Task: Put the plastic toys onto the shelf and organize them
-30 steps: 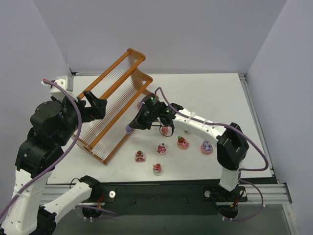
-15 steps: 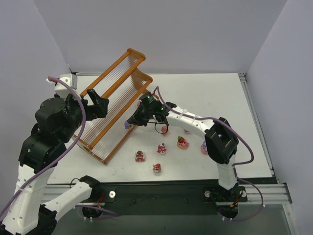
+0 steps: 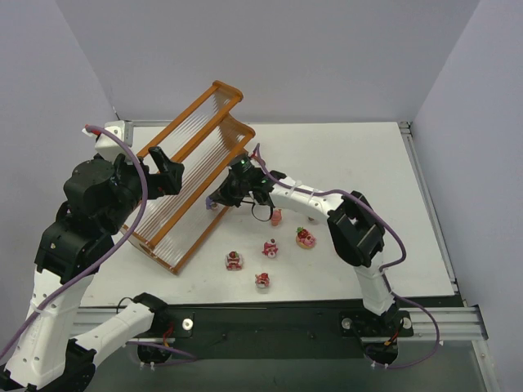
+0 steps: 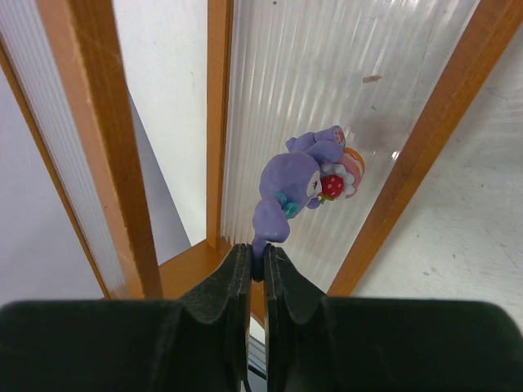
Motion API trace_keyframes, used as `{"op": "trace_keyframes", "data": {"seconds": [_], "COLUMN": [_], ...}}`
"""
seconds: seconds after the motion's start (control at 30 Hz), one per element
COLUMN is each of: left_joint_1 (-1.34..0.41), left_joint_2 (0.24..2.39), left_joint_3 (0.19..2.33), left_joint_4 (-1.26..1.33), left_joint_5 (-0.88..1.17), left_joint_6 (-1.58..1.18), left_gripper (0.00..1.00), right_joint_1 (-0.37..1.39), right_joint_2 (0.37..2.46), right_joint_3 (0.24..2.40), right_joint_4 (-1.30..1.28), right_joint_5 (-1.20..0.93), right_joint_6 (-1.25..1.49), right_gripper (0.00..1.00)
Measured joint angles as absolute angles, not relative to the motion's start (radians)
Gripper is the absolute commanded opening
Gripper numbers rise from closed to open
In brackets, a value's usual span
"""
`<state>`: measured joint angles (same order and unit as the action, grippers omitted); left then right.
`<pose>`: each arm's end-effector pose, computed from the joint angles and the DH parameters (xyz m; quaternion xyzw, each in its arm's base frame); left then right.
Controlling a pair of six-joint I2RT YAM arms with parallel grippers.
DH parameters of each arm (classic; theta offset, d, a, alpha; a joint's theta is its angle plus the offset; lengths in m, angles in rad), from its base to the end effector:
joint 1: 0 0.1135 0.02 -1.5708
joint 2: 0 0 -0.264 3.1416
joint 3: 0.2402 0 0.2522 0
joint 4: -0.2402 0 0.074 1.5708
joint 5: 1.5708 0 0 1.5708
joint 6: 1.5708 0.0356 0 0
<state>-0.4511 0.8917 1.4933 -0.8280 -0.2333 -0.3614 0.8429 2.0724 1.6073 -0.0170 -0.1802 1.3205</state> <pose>0.1188 -0.0484 0.4826 -0.0376 0.7796 -0.1607 0.6041 0.3208 0.3696 0.2382 0.1563 0.8388 0.4915 0.1744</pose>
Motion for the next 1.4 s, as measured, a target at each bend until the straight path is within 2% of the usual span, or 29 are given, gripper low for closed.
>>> {"op": "trace_keyframes", "data": {"seconds": [0.67,0.8,0.87,1.07,1.17,1.4], "left_joint_1": [-0.451,-0.451,-0.451,-0.451,-0.451,-0.451], "left_joint_2": [0.892,0.891,0.89,0.888,0.886,0.884], "left_joint_3": [1.493,1.493,1.493,1.493,1.493,1.493], "left_joint_4": [-0.828,-0.828,-0.828,-0.828,-0.828,-0.828], "left_joint_5": [-0.233,-0.233,-0.233,-0.234,-0.233,-0.233], "left_joint_6": [-0.361,-0.361,-0.361,-0.361,-0.361,-0.361], "left_gripper": [0.97,0.97,0.97,0.97,0.97,0.97], "right_joint_1": [0.843,0.843,0.843,0.844,0.844,0.844], "right_joint_2": [2.138,2.14,2.14,2.14,2.14,2.14], "right_joint_3": [1.623,1.623,1.623,1.624,1.624,1.624], "right_joint_4": [0.003,0.004,0.004,0.012,0.029,0.05], "right_joint_5": [-0.18,-0.179,-0.179,-0.179,-0.181,-0.19], "right_joint_6": [1.38,1.395,1.403,1.418,1.423,1.439], "right_gripper": [0.01,0.1,0.21,0.39,0.43,0.46]}}
